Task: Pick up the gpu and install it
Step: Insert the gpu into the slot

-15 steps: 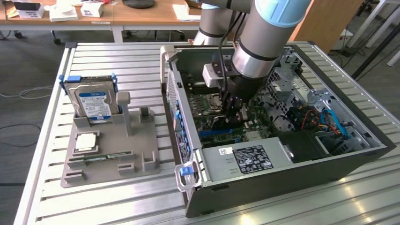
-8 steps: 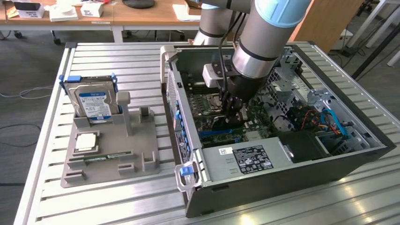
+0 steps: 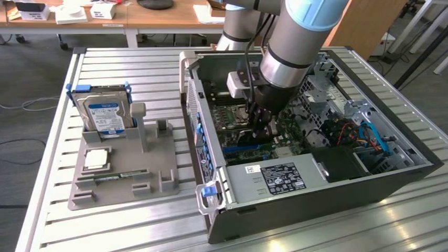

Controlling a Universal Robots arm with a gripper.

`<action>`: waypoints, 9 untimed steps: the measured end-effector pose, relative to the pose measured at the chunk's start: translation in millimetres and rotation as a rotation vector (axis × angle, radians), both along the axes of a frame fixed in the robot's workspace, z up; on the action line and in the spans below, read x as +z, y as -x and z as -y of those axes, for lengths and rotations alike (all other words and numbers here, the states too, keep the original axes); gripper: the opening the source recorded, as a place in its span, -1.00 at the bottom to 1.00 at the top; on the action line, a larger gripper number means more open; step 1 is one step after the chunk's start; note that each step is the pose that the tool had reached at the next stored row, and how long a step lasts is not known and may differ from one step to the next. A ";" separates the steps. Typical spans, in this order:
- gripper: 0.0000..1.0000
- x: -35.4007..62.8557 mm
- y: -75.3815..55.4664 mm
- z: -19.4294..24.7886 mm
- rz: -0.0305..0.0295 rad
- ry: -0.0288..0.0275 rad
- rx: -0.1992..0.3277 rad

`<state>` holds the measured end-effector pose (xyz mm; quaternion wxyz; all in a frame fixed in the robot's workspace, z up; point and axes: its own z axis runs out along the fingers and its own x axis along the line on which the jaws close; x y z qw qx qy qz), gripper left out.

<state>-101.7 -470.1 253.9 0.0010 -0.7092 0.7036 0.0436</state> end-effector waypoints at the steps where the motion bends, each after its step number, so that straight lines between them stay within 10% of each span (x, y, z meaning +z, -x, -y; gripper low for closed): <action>1: -0.46 -0.3 0.1 0.0 0.0001 -0.0001 0.000; 9: -0.46 -1.2 0.8 0.0 0.0000 -0.0001 0.000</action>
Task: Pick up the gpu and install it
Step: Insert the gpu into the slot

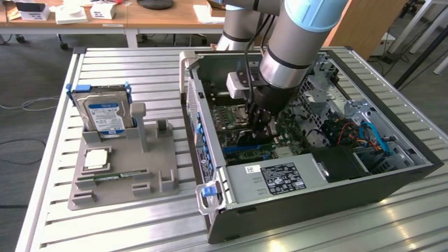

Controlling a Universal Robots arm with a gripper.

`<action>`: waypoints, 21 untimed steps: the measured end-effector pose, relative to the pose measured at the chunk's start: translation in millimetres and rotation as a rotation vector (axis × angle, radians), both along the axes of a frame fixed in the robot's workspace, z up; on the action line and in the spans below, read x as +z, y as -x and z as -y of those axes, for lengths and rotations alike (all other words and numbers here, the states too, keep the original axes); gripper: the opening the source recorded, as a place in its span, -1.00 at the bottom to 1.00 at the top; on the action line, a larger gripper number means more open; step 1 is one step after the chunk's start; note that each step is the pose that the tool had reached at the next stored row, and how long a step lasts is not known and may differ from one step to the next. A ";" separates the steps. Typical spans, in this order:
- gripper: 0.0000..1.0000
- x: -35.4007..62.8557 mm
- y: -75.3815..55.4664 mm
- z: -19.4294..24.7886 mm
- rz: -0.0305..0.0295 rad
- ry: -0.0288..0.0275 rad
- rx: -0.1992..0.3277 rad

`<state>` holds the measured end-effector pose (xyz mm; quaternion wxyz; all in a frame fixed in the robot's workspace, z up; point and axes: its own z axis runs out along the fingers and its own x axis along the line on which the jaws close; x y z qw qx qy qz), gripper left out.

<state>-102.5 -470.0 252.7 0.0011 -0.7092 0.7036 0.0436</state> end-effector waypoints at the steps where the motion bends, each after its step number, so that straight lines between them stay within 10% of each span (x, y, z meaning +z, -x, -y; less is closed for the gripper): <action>1: -0.46 0.0 0.0 0.0 0.0000 0.0001 0.000; 21: -0.46 -0.1 -2.7 0.0 -0.0001 -0.0001 0.000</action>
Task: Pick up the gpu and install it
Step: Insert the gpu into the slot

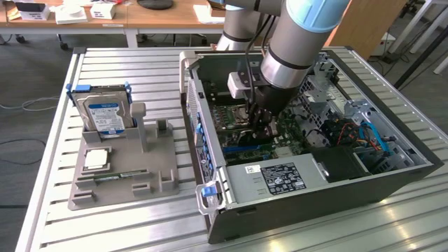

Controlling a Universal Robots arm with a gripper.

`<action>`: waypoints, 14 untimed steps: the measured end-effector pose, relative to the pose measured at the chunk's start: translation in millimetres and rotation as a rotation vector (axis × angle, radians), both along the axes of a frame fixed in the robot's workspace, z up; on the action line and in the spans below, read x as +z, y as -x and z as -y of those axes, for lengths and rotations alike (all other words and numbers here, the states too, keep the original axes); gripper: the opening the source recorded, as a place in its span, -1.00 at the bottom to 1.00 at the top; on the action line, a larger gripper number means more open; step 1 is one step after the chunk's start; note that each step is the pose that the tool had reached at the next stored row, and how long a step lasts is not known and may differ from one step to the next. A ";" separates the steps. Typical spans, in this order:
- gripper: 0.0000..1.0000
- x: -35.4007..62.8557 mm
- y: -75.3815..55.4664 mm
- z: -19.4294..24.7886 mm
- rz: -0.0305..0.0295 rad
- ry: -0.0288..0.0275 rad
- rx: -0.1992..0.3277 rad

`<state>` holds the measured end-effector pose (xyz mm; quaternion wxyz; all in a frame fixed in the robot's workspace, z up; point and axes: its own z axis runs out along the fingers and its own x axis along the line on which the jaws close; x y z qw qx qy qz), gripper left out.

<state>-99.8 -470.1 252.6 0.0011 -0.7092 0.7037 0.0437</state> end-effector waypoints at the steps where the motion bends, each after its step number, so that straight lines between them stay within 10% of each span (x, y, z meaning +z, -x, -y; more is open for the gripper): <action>1: -0.46 0.0 -0.4 0.0 0.0000 0.0001 0.000; 14: -0.46 -0.3 -0.8 0.0 0.0000 0.0002 0.000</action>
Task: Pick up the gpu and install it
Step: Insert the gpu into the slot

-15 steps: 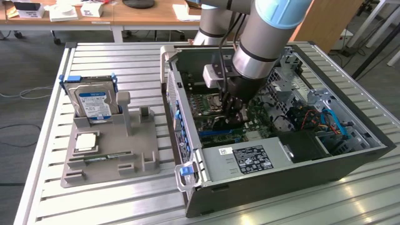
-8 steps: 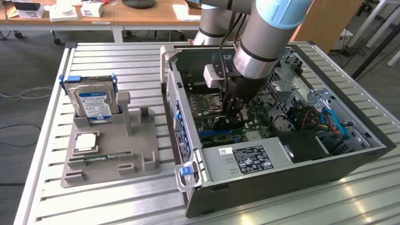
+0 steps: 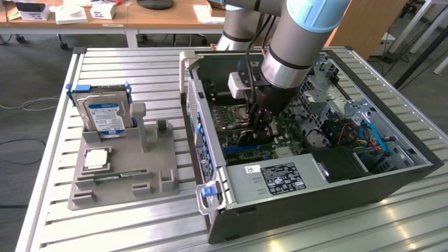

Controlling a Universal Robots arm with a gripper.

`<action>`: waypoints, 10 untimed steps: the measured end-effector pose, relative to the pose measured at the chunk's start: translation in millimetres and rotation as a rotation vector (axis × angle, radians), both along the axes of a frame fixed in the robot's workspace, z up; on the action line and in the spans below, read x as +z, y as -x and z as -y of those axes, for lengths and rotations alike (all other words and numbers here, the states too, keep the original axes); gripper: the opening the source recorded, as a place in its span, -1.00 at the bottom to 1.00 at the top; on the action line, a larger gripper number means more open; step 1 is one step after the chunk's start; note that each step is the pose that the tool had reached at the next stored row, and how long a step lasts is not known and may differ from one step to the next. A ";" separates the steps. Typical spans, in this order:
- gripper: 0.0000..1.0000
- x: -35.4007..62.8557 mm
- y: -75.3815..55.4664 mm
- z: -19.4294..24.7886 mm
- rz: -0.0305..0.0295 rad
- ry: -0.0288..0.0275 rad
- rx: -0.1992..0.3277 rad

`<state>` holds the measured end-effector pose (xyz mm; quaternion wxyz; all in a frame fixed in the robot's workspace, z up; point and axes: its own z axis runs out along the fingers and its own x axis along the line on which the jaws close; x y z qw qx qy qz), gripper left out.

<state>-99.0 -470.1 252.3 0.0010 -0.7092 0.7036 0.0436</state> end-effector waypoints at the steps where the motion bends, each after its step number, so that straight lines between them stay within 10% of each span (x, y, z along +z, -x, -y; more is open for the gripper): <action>1: -0.46 0.0 0.0 0.0 0.0001 0.0000 0.000; 10: -0.46 -0.3 -1.7 -0.1 0.0004 -0.0006 0.000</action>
